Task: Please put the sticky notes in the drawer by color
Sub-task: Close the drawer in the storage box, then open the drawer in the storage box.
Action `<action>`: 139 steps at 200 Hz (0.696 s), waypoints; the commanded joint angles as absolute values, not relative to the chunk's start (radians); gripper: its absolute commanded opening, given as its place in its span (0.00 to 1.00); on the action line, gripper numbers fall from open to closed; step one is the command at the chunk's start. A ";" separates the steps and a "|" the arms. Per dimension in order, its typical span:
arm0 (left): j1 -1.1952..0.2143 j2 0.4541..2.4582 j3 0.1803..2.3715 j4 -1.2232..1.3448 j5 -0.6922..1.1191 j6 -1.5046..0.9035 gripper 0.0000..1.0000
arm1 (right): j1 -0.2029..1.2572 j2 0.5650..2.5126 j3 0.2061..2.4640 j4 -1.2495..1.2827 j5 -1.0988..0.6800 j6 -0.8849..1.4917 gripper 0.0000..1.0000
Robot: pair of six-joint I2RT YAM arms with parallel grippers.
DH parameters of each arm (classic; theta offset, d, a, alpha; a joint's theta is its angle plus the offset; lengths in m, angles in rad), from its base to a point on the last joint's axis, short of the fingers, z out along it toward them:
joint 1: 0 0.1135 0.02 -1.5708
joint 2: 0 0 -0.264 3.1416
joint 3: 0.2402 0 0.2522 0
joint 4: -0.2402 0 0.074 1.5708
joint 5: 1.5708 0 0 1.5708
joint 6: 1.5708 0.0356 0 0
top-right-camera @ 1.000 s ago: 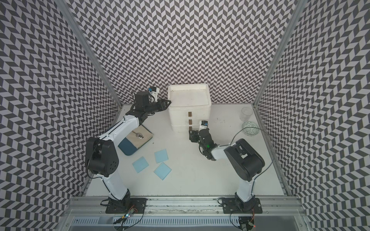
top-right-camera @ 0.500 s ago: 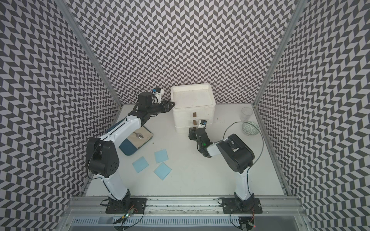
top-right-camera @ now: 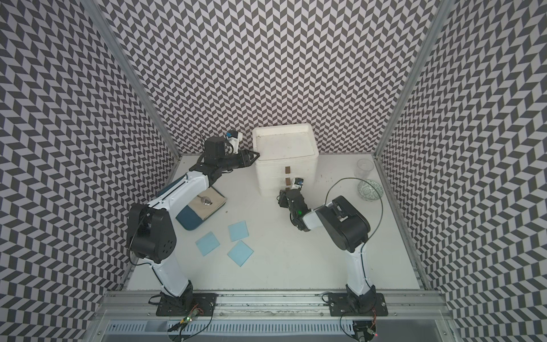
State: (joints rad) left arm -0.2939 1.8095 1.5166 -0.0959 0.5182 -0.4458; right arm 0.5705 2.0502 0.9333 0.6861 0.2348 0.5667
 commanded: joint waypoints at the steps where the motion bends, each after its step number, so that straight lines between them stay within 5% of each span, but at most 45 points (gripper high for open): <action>1: -0.309 1.801 1.502 -0.111 0.573 -0.447 0.44 | 0.543 2.057 0.959 0.699 0.252 0.563 0.60; 68: -0.307 1.802 1.496 -0.101 0.582 -0.455 0.44 | 0.524 2.038 0.949 0.702 0.221 0.557 0.52; 109: -0.307 1.804 1.496 -0.100 0.586 -0.456 0.44 | 0.522 2.034 0.953 0.712 0.187 0.540 0.21; 139: -0.307 1.805 1.498 -0.099 0.587 -0.456 0.44 | 0.522 2.020 0.935 0.718 0.183 0.524 0.10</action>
